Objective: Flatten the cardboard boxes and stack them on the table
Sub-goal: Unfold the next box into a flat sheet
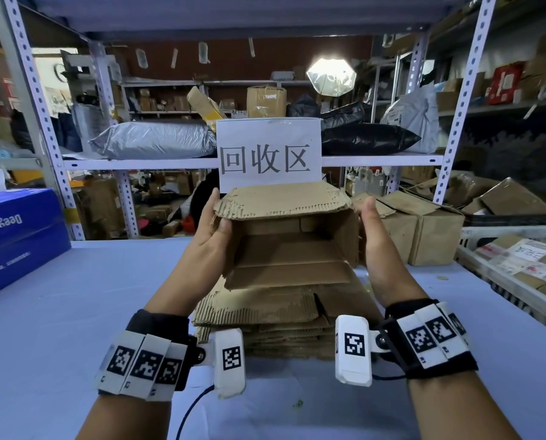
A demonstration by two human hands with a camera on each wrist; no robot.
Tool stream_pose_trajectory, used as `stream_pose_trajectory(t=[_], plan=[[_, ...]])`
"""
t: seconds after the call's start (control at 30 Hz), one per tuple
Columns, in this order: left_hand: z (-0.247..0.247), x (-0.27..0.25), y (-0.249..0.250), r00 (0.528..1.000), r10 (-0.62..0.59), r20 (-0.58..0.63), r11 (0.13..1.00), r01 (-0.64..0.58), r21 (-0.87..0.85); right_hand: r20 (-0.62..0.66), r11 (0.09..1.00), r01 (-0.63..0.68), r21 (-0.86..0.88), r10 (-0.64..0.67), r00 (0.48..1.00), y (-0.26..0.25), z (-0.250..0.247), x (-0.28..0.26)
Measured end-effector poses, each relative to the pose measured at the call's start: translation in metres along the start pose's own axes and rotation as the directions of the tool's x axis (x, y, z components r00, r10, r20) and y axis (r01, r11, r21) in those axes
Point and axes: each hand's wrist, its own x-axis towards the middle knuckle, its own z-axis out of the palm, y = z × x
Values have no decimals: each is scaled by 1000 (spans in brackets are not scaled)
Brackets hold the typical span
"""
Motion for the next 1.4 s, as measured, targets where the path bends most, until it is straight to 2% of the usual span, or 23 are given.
stream_pose_trajectory(t=[0.07, 0.23, 0.37, 0.47, 0.57, 0.7, 0.83, 0.93, 1.0, 1.1, 1.2, 1.27, 1.3, 1.4], plan=[[0, -1, 2, 999, 26, 25, 999, -27, 35, 9, 999, -41, 33, 41, 999, -2, -1, 3], [0, 1, 10, 999, 8, 34, 1000, -8, -24, 21, 995, -95, 42, 94, 995, -4, -3, 8], [-8, -1, 9, 994, 42, 98, 997, -36, -69, -78, 996, -70, 50, 74, 994, 2, -6, 13], [-10, -2, 9, 985, 119, 127, 983, -98, -157, -106, 989, -47, 138, 62, 992, 2, -5, 14], [-10, 2, 13, 984, 171, 51, 952, -152, -267, -94, 985, -12, 174, 29, 995, 1, -5, 13], [-12, 5, 11, 971, 220, -93, 907, -239, -347, -68, 993, 52, 108, -44, 997, -1, -4, 10], [-12, 6, 9, 946, 239, -219, 886, -304, -349, -76, 988, 41, 149, -30, 997, 1, 0, 6], [-12, 8, 6, 943, 149, -296, 919, -243, -310, -61, 986, 34, 163, -24, 998, 2, 2, 4], [-14, 9, 3, 961, 33, -276, 938, -125, -323, -55, 985, 33, 169, -24, 998, 2, 1, 4], [-16, 9, 0, 990, -115, -85, 941, 81, -328, -41, 980, 32, 197, -25, 999, 2, 0, 5], [-12, 5, 0, 979, -161, 126, 882, 200, -428, -34, 973, 9, 232, -1, 999, 1, 1, 4], [-9, 4, 1, 969, -155, 190, 829, 232, -509, -22, 974, -14, 225, 20, 1000, 2, 2, 4], [-8, 4, 2, 971, -154, 181, 822, 228, -522, -26, 976, -30, 216, 37, 999, 3, 2, 5], [-7, 4, 6, 989, -135, 64, 856, 149, -496, -61, 979, -61, 195, 75, 995, 9, 1, 8]])
